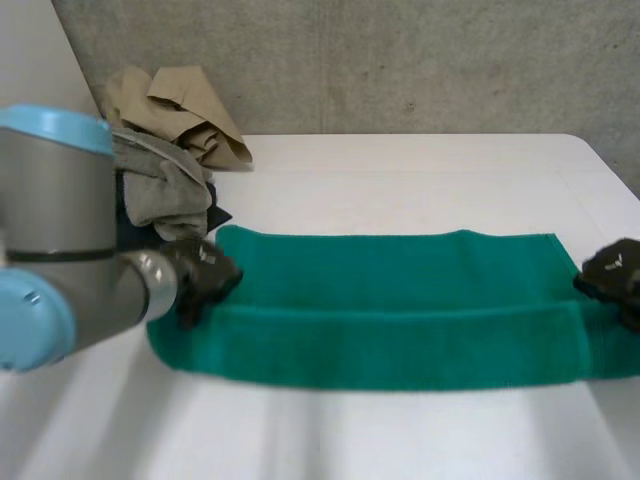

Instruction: Fold the laundry.

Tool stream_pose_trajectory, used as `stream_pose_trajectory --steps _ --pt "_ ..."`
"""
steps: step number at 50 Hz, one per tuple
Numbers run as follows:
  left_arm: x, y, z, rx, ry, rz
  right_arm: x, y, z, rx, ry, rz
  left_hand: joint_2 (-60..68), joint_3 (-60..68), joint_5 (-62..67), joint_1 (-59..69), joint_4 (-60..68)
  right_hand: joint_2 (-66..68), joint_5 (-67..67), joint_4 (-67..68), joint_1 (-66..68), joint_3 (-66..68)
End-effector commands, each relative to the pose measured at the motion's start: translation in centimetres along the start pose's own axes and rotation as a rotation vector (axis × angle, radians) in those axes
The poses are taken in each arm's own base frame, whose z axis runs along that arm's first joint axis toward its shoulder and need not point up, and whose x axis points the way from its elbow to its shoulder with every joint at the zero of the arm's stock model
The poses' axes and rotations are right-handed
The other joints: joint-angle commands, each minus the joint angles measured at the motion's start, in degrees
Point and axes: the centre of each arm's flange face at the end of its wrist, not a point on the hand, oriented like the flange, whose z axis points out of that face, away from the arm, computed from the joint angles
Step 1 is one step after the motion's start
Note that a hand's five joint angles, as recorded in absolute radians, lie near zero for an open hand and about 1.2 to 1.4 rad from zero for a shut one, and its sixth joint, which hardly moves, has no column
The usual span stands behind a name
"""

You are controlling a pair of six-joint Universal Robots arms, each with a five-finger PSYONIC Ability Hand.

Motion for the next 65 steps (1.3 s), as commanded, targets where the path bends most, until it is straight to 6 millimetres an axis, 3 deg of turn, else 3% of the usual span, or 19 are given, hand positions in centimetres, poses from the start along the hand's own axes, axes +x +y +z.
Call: stream_pose_trajectory --steps 1,8,14,25,27,29,30,31,33,34,36,37,40,42,45,52,58,65 --pt "-2.7 -3.6 4.9 0.186 -0.14 -0.043 1.6 -1.6 4.5 0.103 0.156 0.114 11.2 11.7 12.7 13.0 11.1 12.2 12.9 11.6 14.3 11.9" --pt "-3.8 -4.8 8.8 0.228 -0.223 -0.047 3.4 -2.4 8.0 0.149 0.311 0.133 11.2 11.7 12.7 13.0 11.1 12.2 12.9 11.6 14.3 11.9" --pt "-4.8 -4.9 11.1 0.228 -0.285 -0.045 4.2 -3.0 9.7 0.186 0.385 0.134 11.2 11.7 12.7 13.0 11.1 12.2 12.9 11.6 14.3 11.9" --pt "-4.9 -4.8 12.4 0.226 -0.305 -0.025 3.5 -3.8 12.2 0.252 0.426 0.121 11.2 11.7 12.7 13.0 11.1 12.2 12.9 11.6 14.3 11.9" --pt "-5.3 -4.9 12.8 0.255 -0.327 -0.003 4.4 -4.7 12.4 0.291 0.468 0.116 11.2 11.7 12.7 13.0 11.1 12.2 12.9 11.6 14.3 11.9" --pt "-7.1 -6.1 12.6 0.333 -0.403 0.018 6.2 -5.9 12.3 0.346 0.541 0.107 11.2 11.7 12.7 13.0 11.1 12.2 12.9 11.6 14.3 11.9" --pt "-8.4 -7.1 12.2 0.385 -0.46 0.024 7.4 -6.6 12.0 0.374 0.588 0.108 11.2 11.7 12.7 13.0 11.1 12.2 12.9 11.6 14.3 11.9" --pt "-11.2 -9.2 10.6 0.498 -0.585 0.036 10.1 -8.0 11.2 0.433 0.702 0.124 11.2 11.7 12.7 13.0 11.1 12.2 12.9 11.6 14.3 11.9" --pt "-13.9 -11.5 8.1 0.609 -0.707 0.025 12.9 -9.4 9.6 0.5 0.825 0.164 11.2 11.7 12.7 13.0 11.1 12.2 12.9 11.6 14.3 11.9" --pt "-16.2 -13.6 4.9 0.715 -0.814 -0.014 15.7 -10.9 7.5 0.579 0.945 0.218 11.2 11.7 12.7 13.0 11.1 12.2 12.9 11.6 14.3 11.9" --pt "-17.9 -15.4 1.8 0.825 -0.886 -0.067 18.0 -12.1 5.1 0.66 1.04 0.277 11.2 11.7 12.7 13.0 11.1 12.2 12.9 11.6 14.3 11.9" --pt "-19.1 -16.9 -1.2 0.935 -0.922 -0.122 19.6 -13.1 2.8 0.749 1.103 0.336 11.2 11.7 12.7 13.0 11.1 12.2 12.9 11.6 14.3 11.9" --pt "-19.9 -19.2 -5.7 1.122 -0.914 -0.167 20.8 -14.8 -0.5 0.893 1.127 0.415 11.2 11.7 12.7 13.0 11.1 12.2 12.9 11.6 14.3 11.9" --pt "-20.0 -19.5 -6.4 1.166 -0.883 -0.178 20.8 -15.2 -1.3 0.926 1.107 0.426 11.2 11.7 12.7 13.0 11.1 12.2 12.9 11.6 14.3 11.9" --pt "-19.7 -19.4 -5.9 1.174 -0.838 -0.196 20.1 -15.7 -1.6 0.942 1.057 0.409 11.2 11.7 12.7 13.0 11.1 12.2 12.9 11.6 14.3 11.9" --pt "-19.5 -17.1 -2.5 1.059 -0.808 -0.209 18.1 -15.8 -0.2 0.872 0.967 0.375 11.2 11.7 12.7 13.0 11.1 12.2 12.9 11.6 14.3 11.9" --pt "-17.7 -13.8 2.0 0.919 -0.721 -0.238 15.0 -14.5 3.2 0.746 0.844 0.33 11.2 11.7 12.7 13.0 11.1 12.2 12.9 11.6 14.3 11.9" --pt "-12.4 -7.7 8.7 0.701 -0.558 -0.268 8.9 -9.8 8.6 0.521 0.636 0.306 11.2 11.7 12.7 13.0 11.1 12.2 12.9 11.6 14.3 11.9"
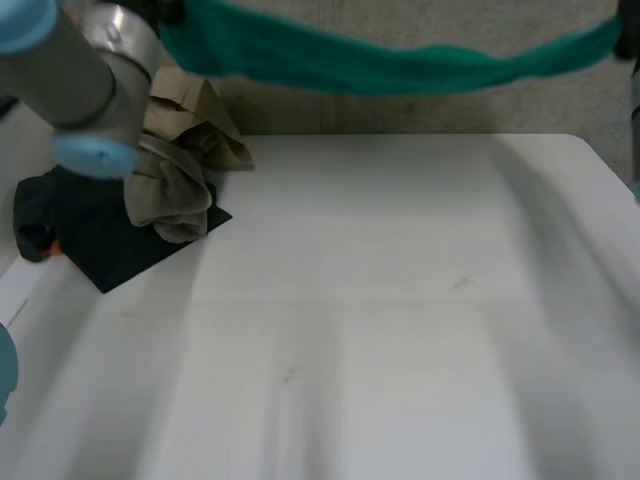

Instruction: Fold the laundry.

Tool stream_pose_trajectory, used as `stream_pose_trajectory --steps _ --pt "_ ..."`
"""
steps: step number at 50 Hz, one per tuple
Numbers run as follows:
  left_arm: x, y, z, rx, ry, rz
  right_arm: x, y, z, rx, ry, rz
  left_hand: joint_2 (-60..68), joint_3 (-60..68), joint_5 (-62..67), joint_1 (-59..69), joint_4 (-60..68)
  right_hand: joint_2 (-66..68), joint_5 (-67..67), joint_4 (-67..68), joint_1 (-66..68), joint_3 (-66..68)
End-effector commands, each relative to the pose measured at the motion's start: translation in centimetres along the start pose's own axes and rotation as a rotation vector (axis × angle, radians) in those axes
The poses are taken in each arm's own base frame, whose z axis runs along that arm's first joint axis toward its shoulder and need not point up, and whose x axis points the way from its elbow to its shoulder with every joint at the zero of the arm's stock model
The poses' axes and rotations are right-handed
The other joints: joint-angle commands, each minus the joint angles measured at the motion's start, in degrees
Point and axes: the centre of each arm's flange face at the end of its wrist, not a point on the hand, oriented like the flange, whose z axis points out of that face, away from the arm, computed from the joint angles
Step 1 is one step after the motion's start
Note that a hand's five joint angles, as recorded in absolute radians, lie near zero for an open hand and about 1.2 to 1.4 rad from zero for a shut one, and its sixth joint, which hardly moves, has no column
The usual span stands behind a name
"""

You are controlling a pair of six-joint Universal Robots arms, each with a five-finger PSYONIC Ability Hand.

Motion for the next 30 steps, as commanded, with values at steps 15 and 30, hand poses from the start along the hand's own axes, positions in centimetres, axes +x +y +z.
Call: stream_pose_trajectory --steps 15,30 --pt "5.6 9.7 -15.1 -0.611 0.388 0.146 -2.9 9.2 -12.6 -0.579 -0.492 -0.253 11.2 11.7 12.0 13.0 11.1 12.2 12.9 11.5 14.3 11.9" --pt "5.4 2.2 -27.0 -1.0 0.897 0.322 2.1 5.8 -21.7 -0.809 -0.994 -0.438 11.2 11.7 12.0 13.0 11.1 12.2 12.9 11.5 14.3 11.9"
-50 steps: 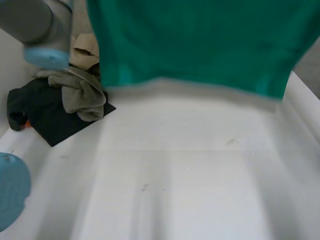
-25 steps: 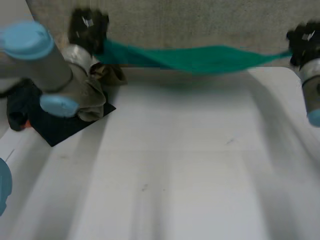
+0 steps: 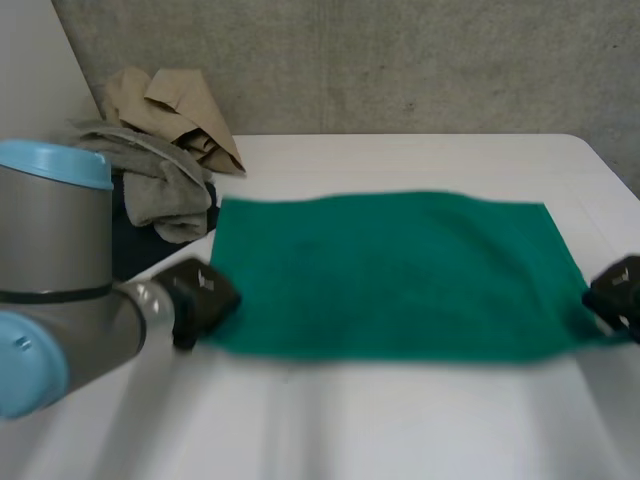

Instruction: Fold the laundry.

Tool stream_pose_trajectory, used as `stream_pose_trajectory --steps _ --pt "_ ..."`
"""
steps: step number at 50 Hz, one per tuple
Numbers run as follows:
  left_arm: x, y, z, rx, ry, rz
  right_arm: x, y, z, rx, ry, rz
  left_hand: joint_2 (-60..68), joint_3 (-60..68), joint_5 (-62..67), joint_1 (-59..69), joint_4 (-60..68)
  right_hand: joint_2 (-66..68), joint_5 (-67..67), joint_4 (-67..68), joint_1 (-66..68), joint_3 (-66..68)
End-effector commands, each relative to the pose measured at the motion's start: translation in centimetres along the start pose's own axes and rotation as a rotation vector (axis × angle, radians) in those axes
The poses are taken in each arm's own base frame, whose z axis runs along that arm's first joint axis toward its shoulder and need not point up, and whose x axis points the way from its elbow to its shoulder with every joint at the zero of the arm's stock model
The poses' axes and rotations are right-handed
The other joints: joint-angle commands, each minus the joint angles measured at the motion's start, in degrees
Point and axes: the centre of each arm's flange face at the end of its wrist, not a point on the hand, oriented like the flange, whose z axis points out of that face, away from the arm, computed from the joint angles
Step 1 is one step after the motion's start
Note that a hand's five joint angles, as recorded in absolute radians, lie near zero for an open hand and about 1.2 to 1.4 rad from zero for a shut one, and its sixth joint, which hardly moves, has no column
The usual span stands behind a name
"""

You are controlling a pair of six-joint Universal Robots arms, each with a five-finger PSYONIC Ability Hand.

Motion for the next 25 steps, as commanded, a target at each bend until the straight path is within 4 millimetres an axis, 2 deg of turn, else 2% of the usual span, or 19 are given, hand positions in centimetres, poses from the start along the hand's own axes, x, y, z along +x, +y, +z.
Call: stream_pose_trajectory --steps 1,3,10,11,19,25 --pt "2.0 0.7 -2.4 -0.09 0.134 0.099 -0.4 1.0 -1.8 0.015 -0.058 -0.113 11.2 11.7 12.0 13.0 11.1 12.2 12.9 11.5 14.3 11.9" --pt "1.7 0.4 -1.8 -0.077 0.116 0.101 -0.1 0.8 -1.5 0.028 -0.028 -0.099 11.2 11.7 12.0 13.0 11.1 12.2 12.9 11.5 14.3 11.9" --pt "-1.4 -2.3 2.3 0.027 -0.034 0.053 1.0 -0.9 1.8 0.108 0.09 -0.01 11.2 11.7 12.0 13.0 11.1 12.2 12.9 11.5 14.3 11.9" --pt "-1.9 -2.8 3.4 0.05 -0.061 0.034 1.3 -1.4 2.5 0.13 0.119 0.012 11.2 11.7 12.0 13.0 11.1 12.2 12.9 11.5 14.3 11.9" --pt "-4.5 -5.2 8.0 0.151 -0.196 -0.011 3.6 -3.3 6.3 0.241 0.319 0.102 11.2 11.7 12.0 13.0 11.1 12.2 12.9 11.5 14.3 11.9" --pt "-6.3 -6.1 9.8 0.165 -0.287 -0.025 5.1 -3.9 8.3 0.267 0.422 0.139 11.2 11.7 12.0 13.0 11.1 12.2 12.9 11.5 14.3 11.9"
